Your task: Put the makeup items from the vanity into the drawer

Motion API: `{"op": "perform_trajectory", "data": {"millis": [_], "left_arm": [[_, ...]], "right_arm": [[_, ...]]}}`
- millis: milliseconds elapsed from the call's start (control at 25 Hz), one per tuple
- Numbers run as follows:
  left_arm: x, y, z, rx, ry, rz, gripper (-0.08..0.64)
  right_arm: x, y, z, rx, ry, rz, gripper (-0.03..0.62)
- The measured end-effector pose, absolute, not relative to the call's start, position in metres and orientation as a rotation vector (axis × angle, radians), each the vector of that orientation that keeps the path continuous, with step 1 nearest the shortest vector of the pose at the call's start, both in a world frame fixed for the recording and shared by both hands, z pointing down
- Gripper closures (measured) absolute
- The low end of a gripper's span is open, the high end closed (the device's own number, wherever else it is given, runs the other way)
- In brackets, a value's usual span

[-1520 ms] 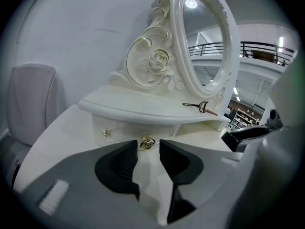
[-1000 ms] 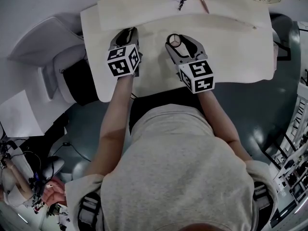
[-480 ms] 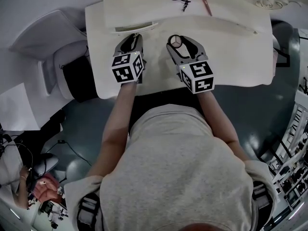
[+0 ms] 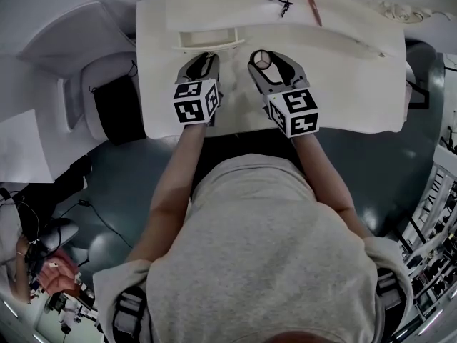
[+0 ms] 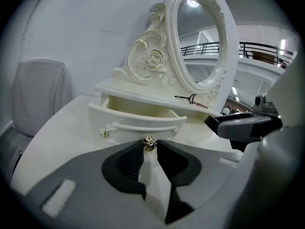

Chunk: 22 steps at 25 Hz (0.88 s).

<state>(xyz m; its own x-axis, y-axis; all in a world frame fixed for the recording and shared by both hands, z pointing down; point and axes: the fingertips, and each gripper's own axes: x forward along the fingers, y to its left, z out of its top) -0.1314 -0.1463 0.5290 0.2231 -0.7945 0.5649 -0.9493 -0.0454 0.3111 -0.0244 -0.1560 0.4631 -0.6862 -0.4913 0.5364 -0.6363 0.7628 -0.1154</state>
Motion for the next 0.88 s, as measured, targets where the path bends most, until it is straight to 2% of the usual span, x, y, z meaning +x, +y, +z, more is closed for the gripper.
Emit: {"op": "perform_trajectory", "data": {"millis": [880], "left_arm": [[-0.128,-0.142,0.531,1.889,-1.601,0.277,0.465]], "right_arm": [[-0.107,-0.175,0.459,0.584,-2.508,0.306,0.368]]}}
